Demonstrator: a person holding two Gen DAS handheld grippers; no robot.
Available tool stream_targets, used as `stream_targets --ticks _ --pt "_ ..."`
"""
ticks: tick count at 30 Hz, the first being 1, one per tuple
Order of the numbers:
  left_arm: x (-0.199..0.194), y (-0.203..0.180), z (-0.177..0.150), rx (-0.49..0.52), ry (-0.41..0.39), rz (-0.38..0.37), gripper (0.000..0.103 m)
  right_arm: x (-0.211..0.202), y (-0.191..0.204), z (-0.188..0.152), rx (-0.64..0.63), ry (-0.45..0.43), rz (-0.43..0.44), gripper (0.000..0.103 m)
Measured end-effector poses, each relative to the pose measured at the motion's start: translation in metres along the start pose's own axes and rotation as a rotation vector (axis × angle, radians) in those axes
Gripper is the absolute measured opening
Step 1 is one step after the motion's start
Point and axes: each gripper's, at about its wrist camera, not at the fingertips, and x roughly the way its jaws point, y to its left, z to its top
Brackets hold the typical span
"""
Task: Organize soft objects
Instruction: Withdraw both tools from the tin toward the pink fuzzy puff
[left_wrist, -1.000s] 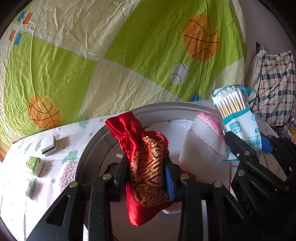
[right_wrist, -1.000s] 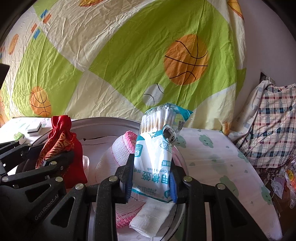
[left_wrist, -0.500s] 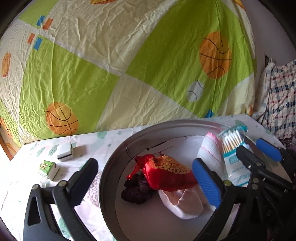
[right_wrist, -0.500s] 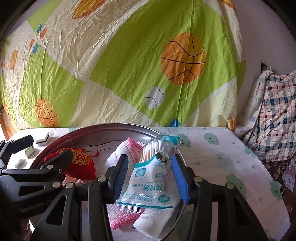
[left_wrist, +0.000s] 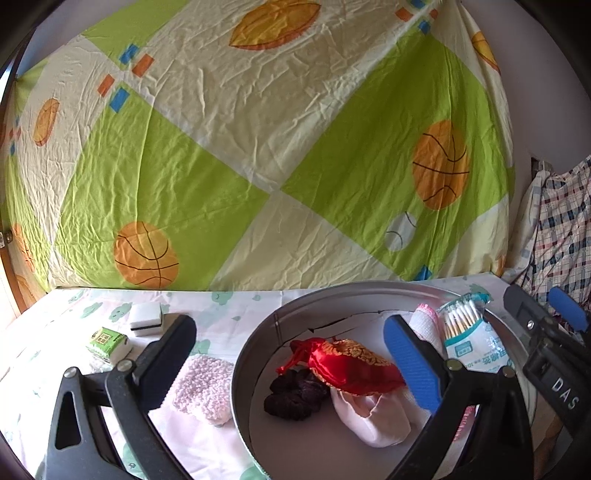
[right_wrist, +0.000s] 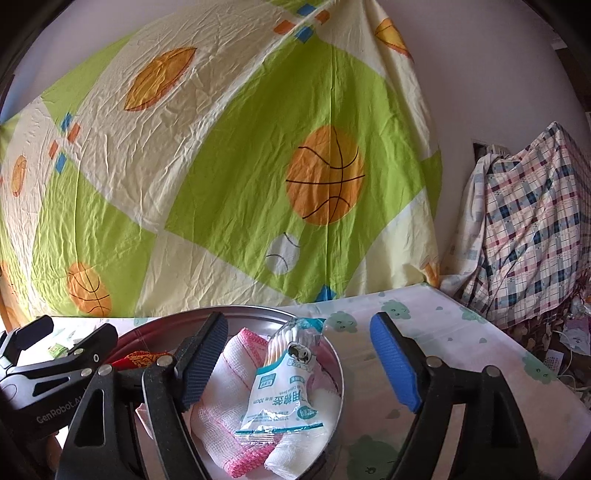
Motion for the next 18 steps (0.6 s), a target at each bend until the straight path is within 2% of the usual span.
stream_targets --ticks 3,6,9,18 --pt "-0.008 -0.003 -0.005 0.041 -0.063 0.067 0.103 -0.008 -0.002 0.001 0.017 -0.037 -0.025 0.081" --pt "-0.016 0.0 -0.007 0.045 -0.12 0.084 0.103 -0.017 -0.006 0.001 0.063 -0.071 -0.065 0.082" --pt "-0.018 0.002 -0.009 0.054 -0.115 0.084 0.103 -0.026 -0.007 0.0 0.099 -0.095 -0.088 0.082" --pt "-0.022 0.019 -0.017 0.034 -0.055 0.054 0.103 -0.042 0.009 -0.006 0.088 -0.124 -0.153 0.082"
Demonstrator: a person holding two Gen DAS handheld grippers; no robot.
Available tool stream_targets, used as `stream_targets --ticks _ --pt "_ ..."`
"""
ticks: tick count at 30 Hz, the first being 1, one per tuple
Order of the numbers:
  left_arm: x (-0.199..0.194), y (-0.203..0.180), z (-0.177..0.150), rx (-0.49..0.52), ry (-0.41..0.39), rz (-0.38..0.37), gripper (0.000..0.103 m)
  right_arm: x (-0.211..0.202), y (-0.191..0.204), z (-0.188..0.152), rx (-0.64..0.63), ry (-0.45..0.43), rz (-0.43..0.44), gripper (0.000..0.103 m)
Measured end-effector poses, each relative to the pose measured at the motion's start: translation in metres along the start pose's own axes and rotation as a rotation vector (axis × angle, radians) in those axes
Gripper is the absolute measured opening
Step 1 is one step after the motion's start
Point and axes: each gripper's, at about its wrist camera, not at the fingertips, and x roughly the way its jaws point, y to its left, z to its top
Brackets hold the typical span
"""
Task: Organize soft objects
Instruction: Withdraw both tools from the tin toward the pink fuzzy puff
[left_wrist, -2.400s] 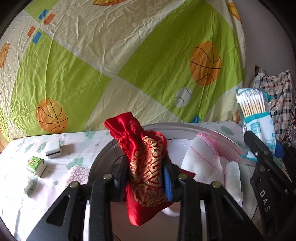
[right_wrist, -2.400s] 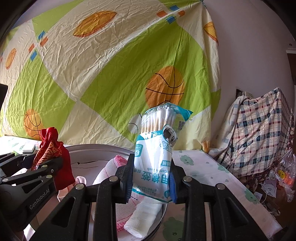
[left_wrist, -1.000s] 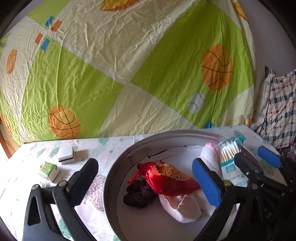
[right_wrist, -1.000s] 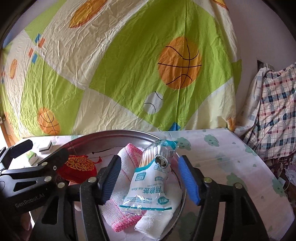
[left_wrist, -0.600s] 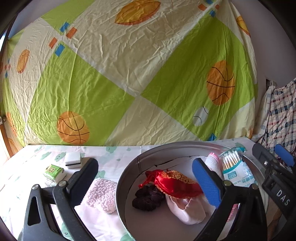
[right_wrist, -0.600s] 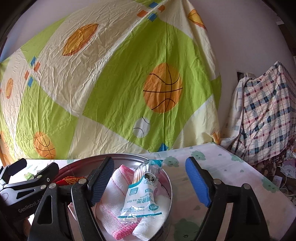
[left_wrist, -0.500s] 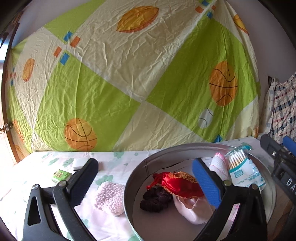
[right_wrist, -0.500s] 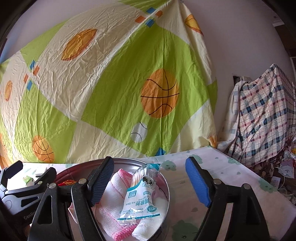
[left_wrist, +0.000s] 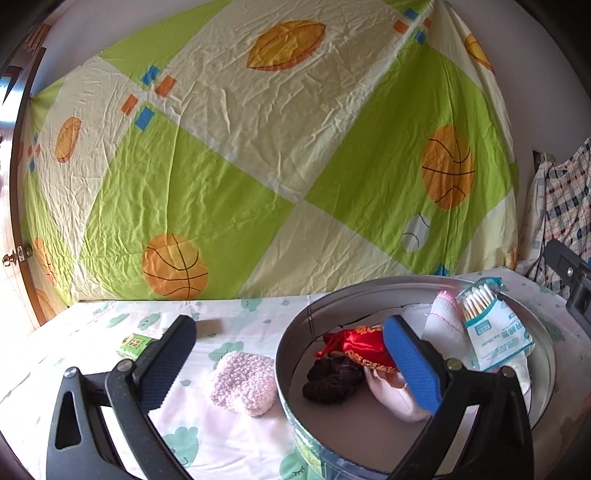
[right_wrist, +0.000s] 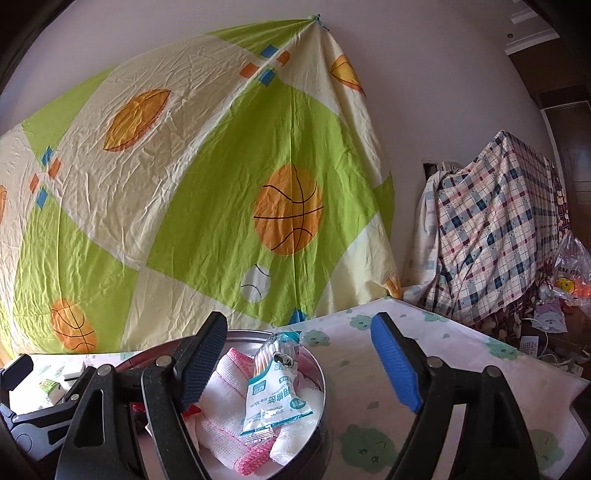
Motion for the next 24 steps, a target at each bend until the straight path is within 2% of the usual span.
stream_targets --ticks 8,24 --pt "-0.005 0.012 -0.005 -0.013 0.026 -0.011 0.103 -0.023 0.01 -0.003 0.0 -0.057 -0.034 0.082" --pt "0.001 0.05 -0.012 -0.014 0.079 0.02 0.103 -0.04 0.05 -0.015 -0.002 0.003 0.007 0.082"
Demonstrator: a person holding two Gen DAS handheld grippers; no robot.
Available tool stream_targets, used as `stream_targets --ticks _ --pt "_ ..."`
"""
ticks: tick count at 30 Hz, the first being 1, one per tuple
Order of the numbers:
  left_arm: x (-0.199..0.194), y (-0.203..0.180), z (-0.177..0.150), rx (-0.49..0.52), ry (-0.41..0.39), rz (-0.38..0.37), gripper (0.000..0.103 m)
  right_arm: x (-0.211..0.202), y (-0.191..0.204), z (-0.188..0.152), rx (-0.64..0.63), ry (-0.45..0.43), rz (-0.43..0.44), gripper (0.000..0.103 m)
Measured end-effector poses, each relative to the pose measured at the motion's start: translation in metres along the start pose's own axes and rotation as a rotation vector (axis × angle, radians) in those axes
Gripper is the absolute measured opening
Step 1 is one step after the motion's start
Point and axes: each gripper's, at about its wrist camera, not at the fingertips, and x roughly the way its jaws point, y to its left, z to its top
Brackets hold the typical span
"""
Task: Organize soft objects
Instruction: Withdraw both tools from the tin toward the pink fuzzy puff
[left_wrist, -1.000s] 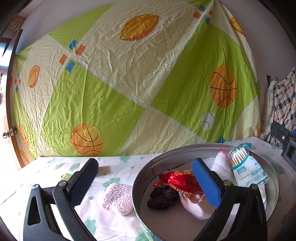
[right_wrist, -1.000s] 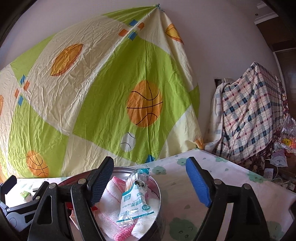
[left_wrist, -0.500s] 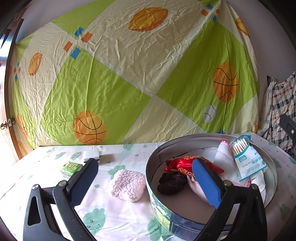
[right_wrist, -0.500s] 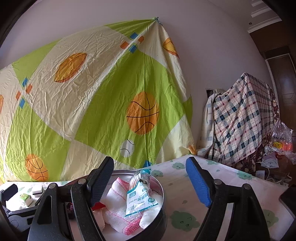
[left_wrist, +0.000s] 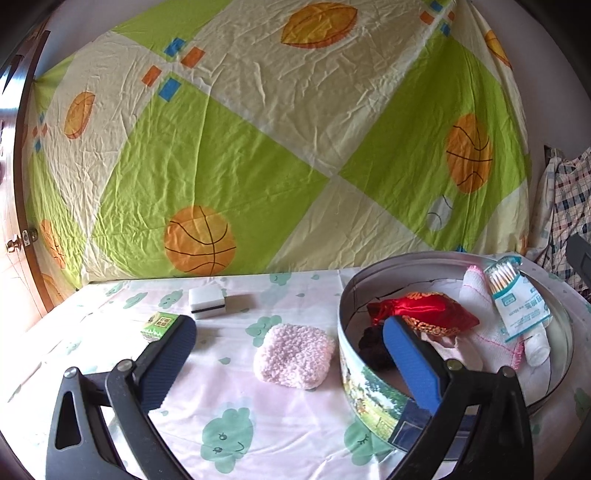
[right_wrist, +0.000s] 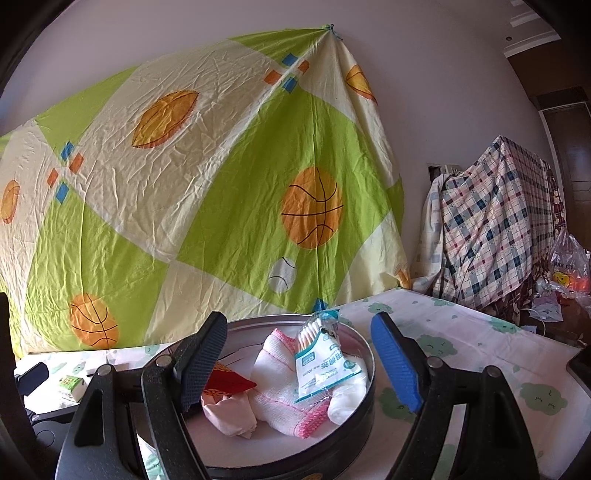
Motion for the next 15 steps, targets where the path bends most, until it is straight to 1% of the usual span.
stream_targets --ticks 7,10,15 --pt "0.007 0.025 -0.002 -0.012 0.025 0.015 0.103 -0.005 0.023 -0.006 -0.013 0.019 0.021 0.082" --pt "0.01 0.035 -0.002 -0.011 0.033 0.034 0.103 -0.007 0.034 -0.009 -0.021 0.028 0.036 0.082" --pt "0.02 0.059 -0.003 -0.04 0.077 0.051 0.103 -0.01 0.055 -0.014 -0.026 0.048 0.068 0.082"
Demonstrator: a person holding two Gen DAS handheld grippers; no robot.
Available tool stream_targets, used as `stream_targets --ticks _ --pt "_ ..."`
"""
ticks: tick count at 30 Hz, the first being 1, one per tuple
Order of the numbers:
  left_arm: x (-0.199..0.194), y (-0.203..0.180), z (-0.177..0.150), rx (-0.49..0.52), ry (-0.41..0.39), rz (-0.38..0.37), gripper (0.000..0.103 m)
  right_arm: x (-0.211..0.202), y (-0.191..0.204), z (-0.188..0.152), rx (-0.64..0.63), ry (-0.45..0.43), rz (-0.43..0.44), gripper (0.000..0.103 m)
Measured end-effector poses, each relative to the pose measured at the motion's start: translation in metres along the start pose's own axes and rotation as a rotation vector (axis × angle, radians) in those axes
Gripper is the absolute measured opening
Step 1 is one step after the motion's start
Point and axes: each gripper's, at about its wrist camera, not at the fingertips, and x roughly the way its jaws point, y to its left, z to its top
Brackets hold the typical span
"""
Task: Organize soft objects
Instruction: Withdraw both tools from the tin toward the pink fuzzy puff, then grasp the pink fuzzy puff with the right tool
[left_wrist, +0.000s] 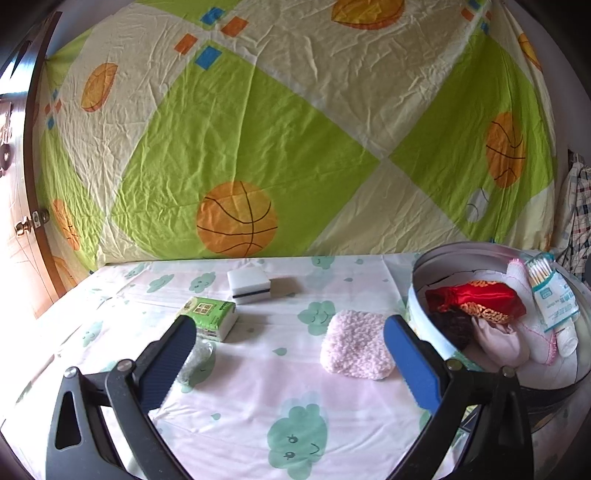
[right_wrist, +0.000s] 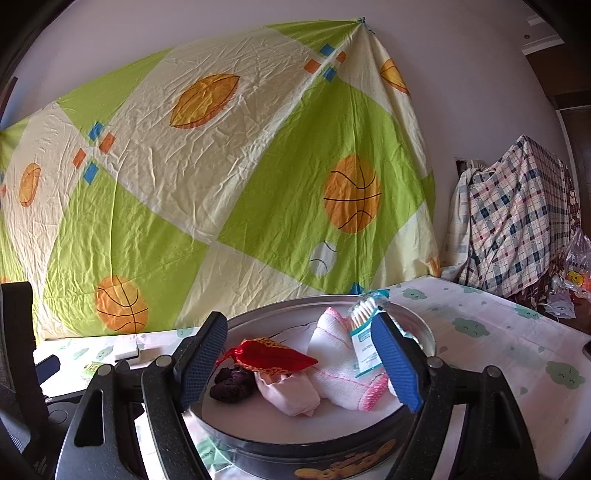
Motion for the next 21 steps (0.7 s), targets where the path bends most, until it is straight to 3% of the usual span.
stream_targets --ticks 9,21 --pt "0.018 0.047 -0.001 -0.016 0.03 0.064 0.103 0.004 0.039 -0.01 -0.017 0.06 0.069 0.082" --pt "0.053 0.116 -0.003 -0.072 0.142 0.109 0.103 0.019 0.099 -0.027 -0.039 0.188 0.193 0.082"
